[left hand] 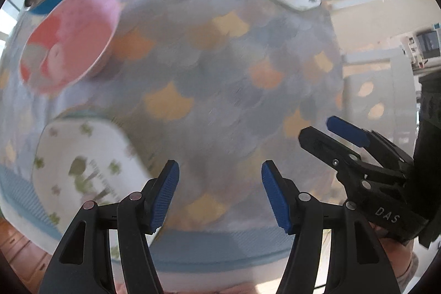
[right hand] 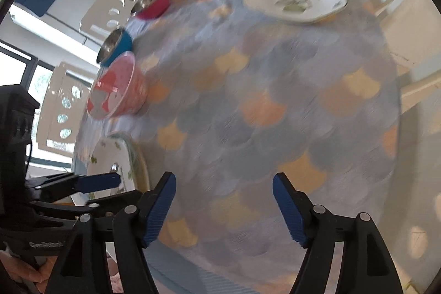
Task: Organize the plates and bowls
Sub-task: 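Move both grippers to the second green-leaf square plate, then close both grippers on the rim of the second green-leaf plate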
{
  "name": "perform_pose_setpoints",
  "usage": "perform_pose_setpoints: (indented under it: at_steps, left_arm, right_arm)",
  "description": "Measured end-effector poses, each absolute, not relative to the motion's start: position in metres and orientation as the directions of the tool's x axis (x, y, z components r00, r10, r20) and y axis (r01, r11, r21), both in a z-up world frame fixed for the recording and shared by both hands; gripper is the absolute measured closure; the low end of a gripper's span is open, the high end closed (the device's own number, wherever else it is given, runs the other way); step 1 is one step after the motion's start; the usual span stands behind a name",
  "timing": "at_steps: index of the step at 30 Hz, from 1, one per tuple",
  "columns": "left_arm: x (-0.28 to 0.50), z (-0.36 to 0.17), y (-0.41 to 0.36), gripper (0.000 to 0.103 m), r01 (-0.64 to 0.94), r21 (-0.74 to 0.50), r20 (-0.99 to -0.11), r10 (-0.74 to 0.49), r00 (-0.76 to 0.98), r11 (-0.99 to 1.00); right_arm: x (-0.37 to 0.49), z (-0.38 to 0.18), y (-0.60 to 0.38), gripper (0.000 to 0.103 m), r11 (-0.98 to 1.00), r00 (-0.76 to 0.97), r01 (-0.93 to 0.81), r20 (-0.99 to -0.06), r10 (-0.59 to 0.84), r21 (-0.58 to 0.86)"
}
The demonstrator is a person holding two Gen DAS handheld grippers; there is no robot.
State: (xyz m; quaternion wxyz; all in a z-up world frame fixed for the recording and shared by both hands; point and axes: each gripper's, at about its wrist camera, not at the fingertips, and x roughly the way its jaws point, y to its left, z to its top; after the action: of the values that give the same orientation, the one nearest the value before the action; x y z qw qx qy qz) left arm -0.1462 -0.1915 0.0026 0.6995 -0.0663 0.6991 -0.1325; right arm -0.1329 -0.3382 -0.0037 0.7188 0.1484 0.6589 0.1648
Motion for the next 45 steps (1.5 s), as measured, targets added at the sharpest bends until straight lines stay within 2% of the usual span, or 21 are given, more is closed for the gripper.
perform_pose_setpoints:
  at_steps: [3, 5, 11, 15, 20, 25, 26, 31, 37, 39, 42, 45]
  left_arm:
    - [-0.119, 0.001, -0.209, 0.043, 0.075, -0.288, -0.957, -0.290, 0.015, 0.955]
    - [-0.094, -0.005, -0.220, 0.043, 0.042, -0.302, -0.953, -0.303, 0.019, 0.953]
    - [-0.011, -0.020, -0.247, 0.039, -0.058, -0.285, -0.955, -0.279, 0.098, 0.957]
    - [0.032, -0.030, -0.267, 0.036, -0.042, -0.276, -0.955, -0.268, 0.129, 0.960]
    - [0.072, -0.045, -0.285, 0.036, -0.004, -0.202, -0.968, -0.199, 0.150, 0.979]
    - [0.094, -0.063, -0.296, 0.036, 0.014, -0.194, -0.970, -0.193, 0.149, 0.981]
    - [0.096, -0.065, -0.298, 0.036, 0.024, -0.198, -0.968, -0.200, 0.153, 0.980]
    - [0.105, -0.079, -0.304, 0.036, 0.033, -0.204, -0.964, -0.207, 0.166, 0.978]
    - [0.115, -0.078, -0.321, 0.036, 0.088, -0.174, -0.961, -0.189, 0.203, 0.981]
    - [0.118, -0.078, -0.328, 0.035, 0.102, -0.169, -0.958, -0.187, 0.215, 0.980]
    - [0.123, -0.078, -0.337, 0.033, 0.132, -0.143, -0.953, -0.173, 0.250, 0.981]
    - [0.126, -0.078, -0.341, 0.031, 0.139, -0.136, -0.947, -0.170, 0.271, 0.981]
  right_arm:
    - [-0.110, 0.003, -0.360, 0.032, 0.916, 0.117, -0.027, -0.909, 0.400, 0.399]
    - [-0.091, 0.005, -0.378, 0.028, 0.910, 0.153, 0.004, -0.899, 0.410, 0.415]
    - [-0.010, -0.016, -0.422, 0.026, 0.927, 0.171, 0.089, -0.923, 0.345, 0.364]
    - [0.037, -0.030, -0.454, 0.017, 0.909, 0.242, 0.169, -0.910, 0.335, 0.380]
    - [0.081, -0.069, -0.466, 0.017, 0.925, 0.216, 0.195, -0.934, 0.284, 0.326]
    - [0.106, -0.110, -0.453, 0.017, 0.966, 0.142, 0.121, -0.968, 0.209, 0.226]
    - [0.108, -0.116, -0.451, 0.014, 0.969, 0.136, 0.109, -0.969, 0.206, 0.221]
    - [0.117, -0.120, -0.438, 0.010, 0.991, 0.204, 0.027, -0.971, 0.126, 0.134]
    - [0.120, -0.119, -0.459, 0.009, 0.987, 0.253, 0.085, -0.961, 0.113, 0.139]
    - [0.120, -0.119, -0.460, 0.000, 0.983, 0.270, 0.071, -0.952, 0.144, 0.169]
    - [0.121, -0.122, -0.454, 0.000, 0.993, 0.289, 0.025, -0.952, 0.103, 0.115]
    - [0.123, -0.127, -0.456, 0.000, 0.992, 0.336, 0.046, -0.937, 0.097, 0.119]
